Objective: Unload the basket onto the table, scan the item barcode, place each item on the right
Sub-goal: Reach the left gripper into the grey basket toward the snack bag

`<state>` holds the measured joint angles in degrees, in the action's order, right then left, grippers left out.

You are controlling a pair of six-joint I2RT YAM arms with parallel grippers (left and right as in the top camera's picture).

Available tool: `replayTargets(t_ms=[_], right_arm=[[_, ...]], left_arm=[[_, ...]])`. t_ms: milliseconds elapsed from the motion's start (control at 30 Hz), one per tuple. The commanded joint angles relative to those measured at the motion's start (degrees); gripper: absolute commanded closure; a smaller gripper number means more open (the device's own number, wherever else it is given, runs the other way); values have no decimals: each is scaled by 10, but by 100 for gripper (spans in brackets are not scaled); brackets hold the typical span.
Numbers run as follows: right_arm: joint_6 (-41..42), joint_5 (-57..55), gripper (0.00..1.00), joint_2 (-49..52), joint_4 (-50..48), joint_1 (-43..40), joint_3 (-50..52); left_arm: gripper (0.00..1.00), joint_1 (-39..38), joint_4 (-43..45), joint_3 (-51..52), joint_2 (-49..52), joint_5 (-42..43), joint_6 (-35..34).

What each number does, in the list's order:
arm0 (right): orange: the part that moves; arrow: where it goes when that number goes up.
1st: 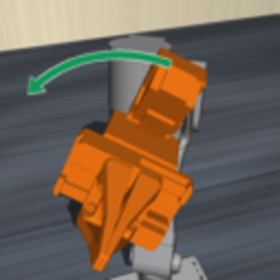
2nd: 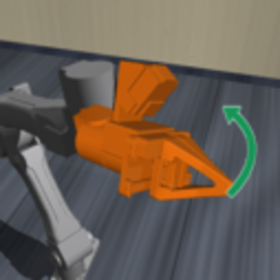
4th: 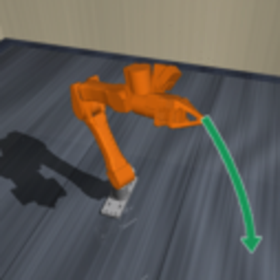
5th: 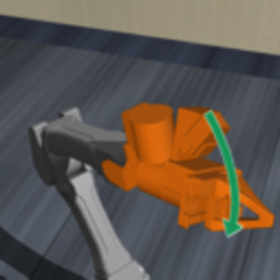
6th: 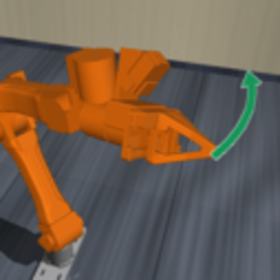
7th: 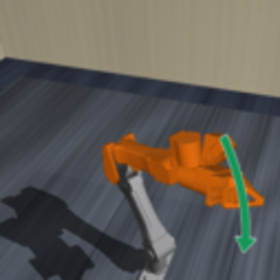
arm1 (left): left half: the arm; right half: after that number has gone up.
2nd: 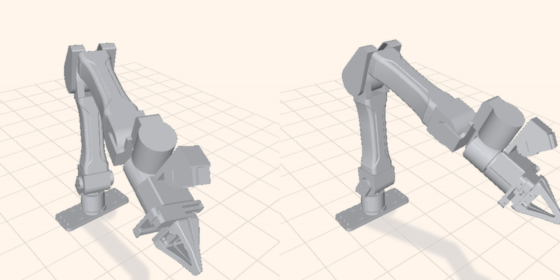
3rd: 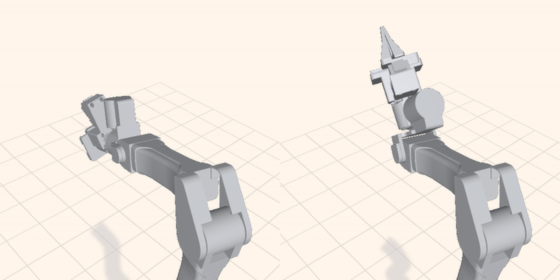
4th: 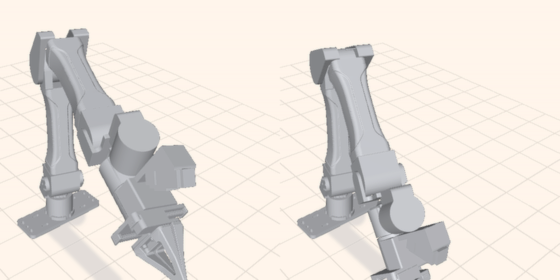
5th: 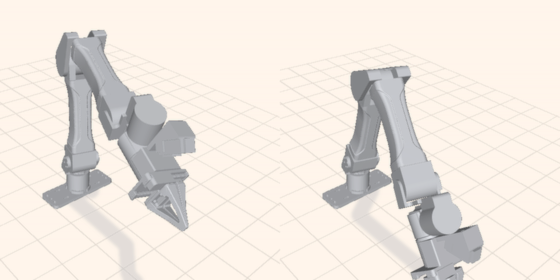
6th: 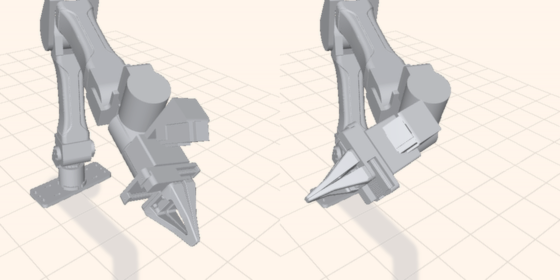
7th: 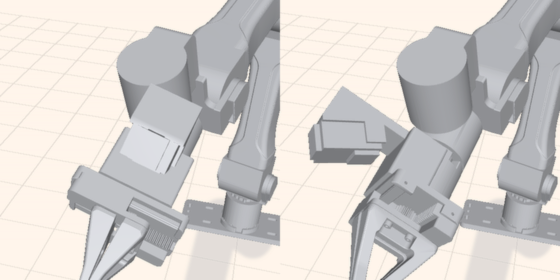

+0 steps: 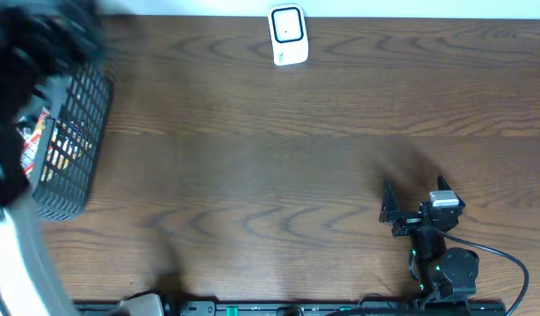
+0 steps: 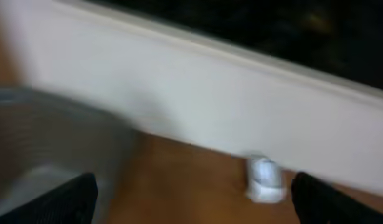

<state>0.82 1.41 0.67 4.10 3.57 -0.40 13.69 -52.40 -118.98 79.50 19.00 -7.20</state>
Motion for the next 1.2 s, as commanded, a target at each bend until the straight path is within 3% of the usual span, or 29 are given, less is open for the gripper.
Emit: replayTargets(t_ms=[0,167,300,700,833,1000,1167], right_arm=[[-2,-4,1,-3,2,3,1],[-2,-4,1,-3,2,3,1],[-2,-4,1,-3,2,3,1],[-2,-4,1,-3,2,3,1],[-2,-4,1,-3,2,3,1],[-2,-4,1,-3,2,3,1],[-2,-4,1,-3,2,3,1]], left_arm=[[2,105,-65,-110,127,-168,-40],[2,174,-111,-86,193,-168,-25],[2,198,-116,-44,232,-273,21],[1,214,-36,224,243,-295,327],[0,214,3,280,243,-296,383],[0,214,63,307,250,-296,436],[0,214,66,307,288,-270,441]])
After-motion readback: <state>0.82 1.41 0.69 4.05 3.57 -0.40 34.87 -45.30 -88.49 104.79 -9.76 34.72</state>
